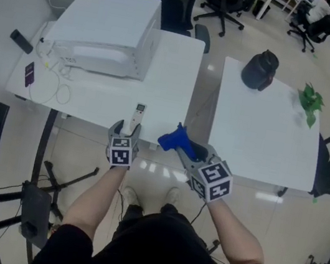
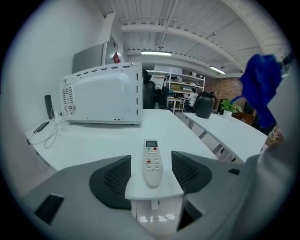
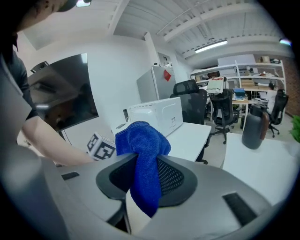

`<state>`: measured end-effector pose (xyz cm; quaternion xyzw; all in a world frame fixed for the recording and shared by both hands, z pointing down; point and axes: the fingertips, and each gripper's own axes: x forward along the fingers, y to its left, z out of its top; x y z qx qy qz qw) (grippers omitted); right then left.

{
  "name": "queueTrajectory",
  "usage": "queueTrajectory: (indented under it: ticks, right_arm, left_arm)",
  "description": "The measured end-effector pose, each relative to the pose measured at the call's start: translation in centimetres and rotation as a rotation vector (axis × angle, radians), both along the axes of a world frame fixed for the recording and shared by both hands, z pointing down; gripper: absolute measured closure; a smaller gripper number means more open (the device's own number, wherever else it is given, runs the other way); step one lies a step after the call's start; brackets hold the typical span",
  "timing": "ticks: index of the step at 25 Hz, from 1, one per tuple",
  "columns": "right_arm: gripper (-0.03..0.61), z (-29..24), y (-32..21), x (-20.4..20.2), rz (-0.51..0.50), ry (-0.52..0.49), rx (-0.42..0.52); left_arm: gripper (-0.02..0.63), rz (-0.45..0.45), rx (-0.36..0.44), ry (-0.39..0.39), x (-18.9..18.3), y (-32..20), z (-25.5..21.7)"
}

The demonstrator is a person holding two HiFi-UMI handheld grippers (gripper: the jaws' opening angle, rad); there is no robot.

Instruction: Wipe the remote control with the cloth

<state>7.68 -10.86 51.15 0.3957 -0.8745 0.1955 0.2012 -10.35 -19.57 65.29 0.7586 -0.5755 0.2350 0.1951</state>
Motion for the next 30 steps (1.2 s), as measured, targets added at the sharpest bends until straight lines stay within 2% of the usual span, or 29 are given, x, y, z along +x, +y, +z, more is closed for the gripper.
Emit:
queueTrajectory:
  ticks: [4, 9, 14, 18, 21, 24, 30]
  right_arm:
    - [0.456, 3.8, -3.0, -1.5, -0.015, 0.126, 0.004]
    - [0.449, 10.6, -5.8, -3.1, -0.044, 0.279, -0.049]
    - [0.448, 15.4, -8.0, -4.8, -0.081, 0.376, -0.102]
    - [0.429, 18.1, -9.0, -4.5, -0.061, 0.446, -0.142]
    - [0.391, 18.0, -9.0, -4.3, -0.048, 0.437, -0.144]
    - [0.360, 15.9, -8.6, -3.8, -0.031, 0.405, -0.110]
    - [0.360, 5.1, -4.4, -3.3, 0.015, 0.234, 0.060]
  left_arm:
    - [0.339, 0.030, 0.040, 0.033, -0.3, 3.1, -3.3]
    - [0.339, 0.072, 0.058, 0.054, -0.5, 7.5, -6.1]
    - [0.339, 0.086, 0.061, 0.072, -0.6, 10.9, -7.7]
    - [0.339, 0.104, 0.052, 0.066, -0.5, 12.1, -7.6]
    - [0.339, 0.120, 0.055, 0.065, -0.2, 12.1, -7.7]
    - [0.339, 0.138, 0.083, 0.069, 0.2, 11.5, -8.6]
    - [0.339, 0.208, 0.198, 0.080, 2.1, 11.0, -13.7]
